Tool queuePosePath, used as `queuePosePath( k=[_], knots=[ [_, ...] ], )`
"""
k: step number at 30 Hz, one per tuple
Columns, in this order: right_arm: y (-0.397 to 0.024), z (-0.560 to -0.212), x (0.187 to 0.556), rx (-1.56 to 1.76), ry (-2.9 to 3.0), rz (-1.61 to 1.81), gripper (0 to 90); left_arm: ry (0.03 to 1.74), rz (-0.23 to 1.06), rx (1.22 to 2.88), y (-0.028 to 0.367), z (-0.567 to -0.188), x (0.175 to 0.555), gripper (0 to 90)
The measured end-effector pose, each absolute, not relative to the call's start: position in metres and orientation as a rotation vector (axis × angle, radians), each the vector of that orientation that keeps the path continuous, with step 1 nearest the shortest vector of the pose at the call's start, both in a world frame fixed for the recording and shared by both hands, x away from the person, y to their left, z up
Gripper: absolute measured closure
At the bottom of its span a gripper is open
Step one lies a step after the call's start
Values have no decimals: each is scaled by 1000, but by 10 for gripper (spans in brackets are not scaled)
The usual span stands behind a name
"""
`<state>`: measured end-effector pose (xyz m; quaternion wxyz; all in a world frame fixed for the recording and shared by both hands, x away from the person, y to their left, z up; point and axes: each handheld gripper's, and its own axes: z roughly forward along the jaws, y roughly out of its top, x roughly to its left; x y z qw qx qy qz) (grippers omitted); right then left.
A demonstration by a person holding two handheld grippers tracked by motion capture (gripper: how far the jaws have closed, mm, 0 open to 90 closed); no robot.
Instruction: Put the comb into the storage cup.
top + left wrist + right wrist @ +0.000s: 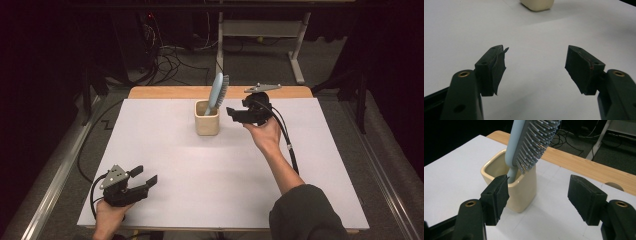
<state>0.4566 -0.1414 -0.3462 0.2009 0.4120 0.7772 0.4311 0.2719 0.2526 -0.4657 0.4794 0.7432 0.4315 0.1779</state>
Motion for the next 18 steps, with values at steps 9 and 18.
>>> queuePosePath(
  k=[9,18],
  knots=[
    [-153,-348,453,1168,2162,1204,336,1056,434,1812,253,-466,272,329],
    [-163,-350,448,1175,2153,1210,338,1059,435,1810,253,-466,272,328]
  ],
)
